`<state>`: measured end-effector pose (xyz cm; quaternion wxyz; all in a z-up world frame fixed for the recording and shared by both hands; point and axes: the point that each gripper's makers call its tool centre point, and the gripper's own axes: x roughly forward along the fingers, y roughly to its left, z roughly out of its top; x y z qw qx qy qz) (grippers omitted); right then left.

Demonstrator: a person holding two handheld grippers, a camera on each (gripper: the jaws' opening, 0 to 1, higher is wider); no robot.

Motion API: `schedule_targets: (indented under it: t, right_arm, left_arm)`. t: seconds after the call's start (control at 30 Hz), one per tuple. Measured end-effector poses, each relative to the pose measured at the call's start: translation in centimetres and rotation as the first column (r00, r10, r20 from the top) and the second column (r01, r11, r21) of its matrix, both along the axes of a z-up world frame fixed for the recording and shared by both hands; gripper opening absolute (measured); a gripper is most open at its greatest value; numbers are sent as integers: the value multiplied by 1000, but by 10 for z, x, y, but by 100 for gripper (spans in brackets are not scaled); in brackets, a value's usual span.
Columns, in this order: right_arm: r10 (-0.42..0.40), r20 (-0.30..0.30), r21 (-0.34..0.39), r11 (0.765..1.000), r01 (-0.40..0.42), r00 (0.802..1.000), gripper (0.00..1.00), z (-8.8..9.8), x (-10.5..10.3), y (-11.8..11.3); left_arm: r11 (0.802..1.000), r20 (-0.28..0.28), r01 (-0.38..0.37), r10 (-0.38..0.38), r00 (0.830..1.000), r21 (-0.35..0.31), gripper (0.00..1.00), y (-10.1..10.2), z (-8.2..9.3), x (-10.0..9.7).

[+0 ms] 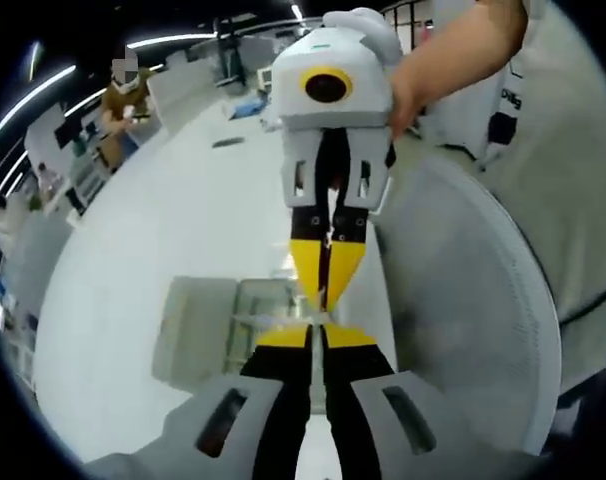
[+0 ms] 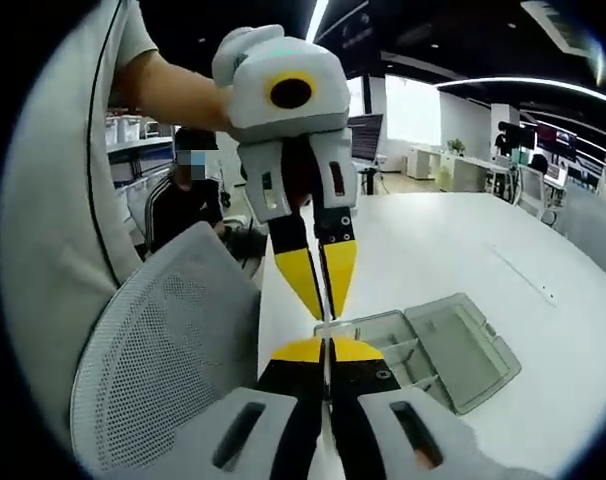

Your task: Insert the divider into the dual guide fixture by aligning both edges with the guide slots and pushing it downward to the bottom, including one-sided entry, uneven engagement, binding, and posture correction.

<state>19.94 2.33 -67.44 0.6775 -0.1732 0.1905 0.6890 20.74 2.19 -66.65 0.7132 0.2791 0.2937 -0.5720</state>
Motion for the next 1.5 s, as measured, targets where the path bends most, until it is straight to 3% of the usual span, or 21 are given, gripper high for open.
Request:
schedule_targets:
  t: [0.67,1.07,1.37,1.5]
  right_arm:
    - [32,20,-18,999,-32,999,0,-7,-6,3]
    - [22,-31,24,999,-22,999,0,-4,-8,1]
    - [9,-54,47,999,-6,998,0,-5,-10,2]
    - [20,-53,29,999,-18,998,0,-8,-11,3]
  left_arm:
    - [1000,-63,15,-13,998,25,0,3,-6,-8]
    - [1000,-132,-26,24,991,-13,0,2,-2,-8]
    - [999,-149,-38,33,988,-34,0,1,0,-10]
    - [1000,-139,-17,16,990,-5,0,0,-4,-12]
